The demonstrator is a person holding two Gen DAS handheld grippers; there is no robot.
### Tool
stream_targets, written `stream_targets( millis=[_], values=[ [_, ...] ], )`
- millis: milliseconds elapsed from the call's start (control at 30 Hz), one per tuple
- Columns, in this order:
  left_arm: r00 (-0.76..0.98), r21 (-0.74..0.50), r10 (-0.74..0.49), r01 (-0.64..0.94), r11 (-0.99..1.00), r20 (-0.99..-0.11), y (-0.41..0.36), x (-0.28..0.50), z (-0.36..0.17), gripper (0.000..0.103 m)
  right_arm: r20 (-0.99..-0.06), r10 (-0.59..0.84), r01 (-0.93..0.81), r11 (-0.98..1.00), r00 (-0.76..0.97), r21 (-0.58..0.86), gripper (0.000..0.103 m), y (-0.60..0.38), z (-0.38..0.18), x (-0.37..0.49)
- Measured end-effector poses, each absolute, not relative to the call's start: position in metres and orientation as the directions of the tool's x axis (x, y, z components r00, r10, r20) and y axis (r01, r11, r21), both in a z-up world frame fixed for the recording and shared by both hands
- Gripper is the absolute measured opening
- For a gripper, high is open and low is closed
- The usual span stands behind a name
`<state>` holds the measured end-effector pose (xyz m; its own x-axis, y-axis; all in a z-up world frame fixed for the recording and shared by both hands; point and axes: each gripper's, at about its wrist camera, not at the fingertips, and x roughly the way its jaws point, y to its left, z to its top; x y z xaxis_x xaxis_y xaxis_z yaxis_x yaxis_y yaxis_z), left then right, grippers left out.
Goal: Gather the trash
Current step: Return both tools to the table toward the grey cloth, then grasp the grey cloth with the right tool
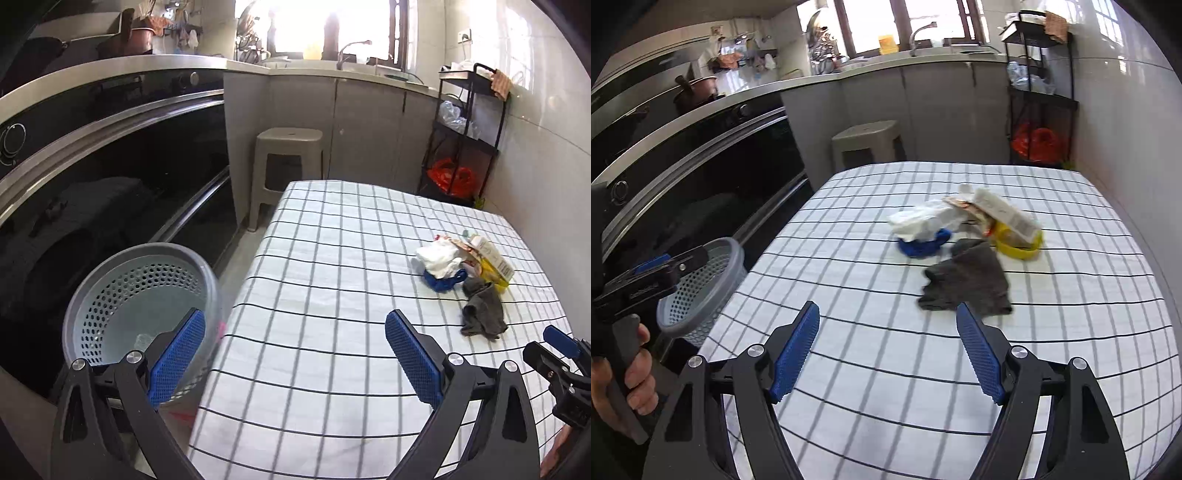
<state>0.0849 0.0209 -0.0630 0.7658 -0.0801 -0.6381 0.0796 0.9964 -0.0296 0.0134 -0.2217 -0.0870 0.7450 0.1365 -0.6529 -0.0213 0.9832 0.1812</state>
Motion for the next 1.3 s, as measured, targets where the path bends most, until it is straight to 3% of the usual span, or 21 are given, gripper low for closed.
stream_targets(
  millis=[200,433,1167,1300],
  values=[
    [0.761,-0.083,-0.155,0.133,0.988,-0.63,-0.043,0.093,-0.065,0.096,-0.659,0.071,0.075,0.979,0.749,0.19,0.073,-0.293,-0.092,0.017],
    [0.759,0.004,-0.147,0.193,0.981,-0.634,-0.088,0.121,-0.071,0.096,-0.701,0.1,0.059,0.978,0.706,0.198,0.073,-0.306,-0.115,0.055],
    [0.704,0.019,-0.11,0.174,0.985,-0.701,-0.075,0.156,-0.111,0.096,-0.78,0.101,0.027,0.989,0.617,0.148,0.073,-0.277,-0.169,0.14],
    [0.695,0.012,-0.119,0.181,0.983,-0.709,-0.079,0.156,-0.114,0.096,-0.785,0.108,0.014,0.989,0.61,0.147,0.055,-0.275,-0.172,0.14]
  ],
)
